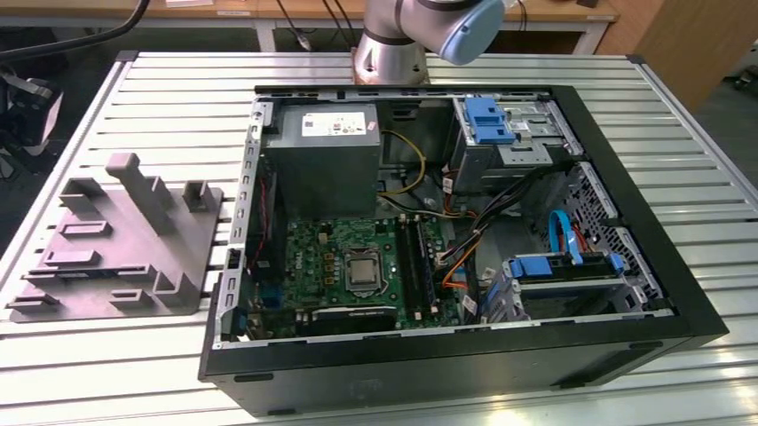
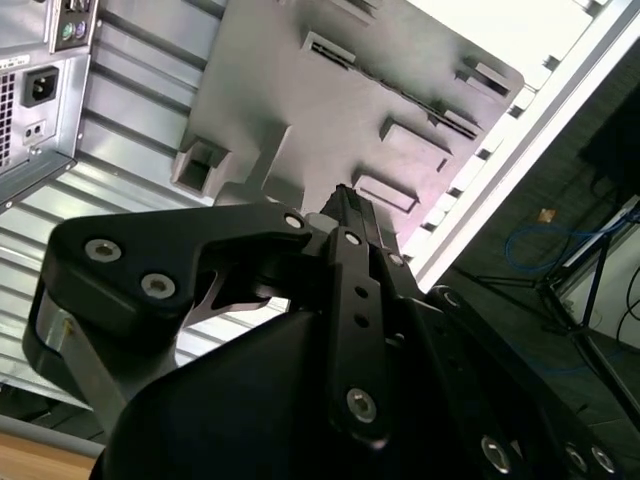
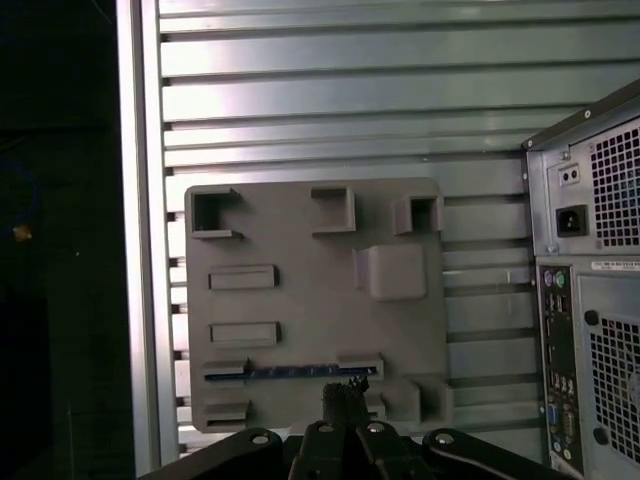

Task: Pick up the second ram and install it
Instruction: 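Reach for the second ram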

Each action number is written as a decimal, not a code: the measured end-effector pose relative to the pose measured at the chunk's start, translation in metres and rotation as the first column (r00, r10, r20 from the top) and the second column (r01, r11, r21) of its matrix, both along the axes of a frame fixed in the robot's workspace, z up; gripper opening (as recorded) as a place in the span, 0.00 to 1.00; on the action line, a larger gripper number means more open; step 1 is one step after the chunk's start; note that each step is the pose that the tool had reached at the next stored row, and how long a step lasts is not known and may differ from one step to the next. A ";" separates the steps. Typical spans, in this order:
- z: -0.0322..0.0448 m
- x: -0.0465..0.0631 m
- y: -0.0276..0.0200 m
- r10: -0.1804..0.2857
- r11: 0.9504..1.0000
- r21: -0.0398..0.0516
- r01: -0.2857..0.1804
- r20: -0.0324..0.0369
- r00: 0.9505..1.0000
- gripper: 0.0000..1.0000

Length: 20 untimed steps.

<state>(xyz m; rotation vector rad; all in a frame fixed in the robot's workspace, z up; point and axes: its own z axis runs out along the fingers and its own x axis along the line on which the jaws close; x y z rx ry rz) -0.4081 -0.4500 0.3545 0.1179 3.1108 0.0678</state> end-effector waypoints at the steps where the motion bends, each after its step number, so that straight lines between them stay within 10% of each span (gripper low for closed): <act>1: -0.0013 -0.001 -0.0005 0.000 1.000 0.000 0.000 0.000 1.000 0.10; 20: -0.0233 -0.014 -0.0158 0.000 1.000 0.000 0.000 -0.001 1.000 0.10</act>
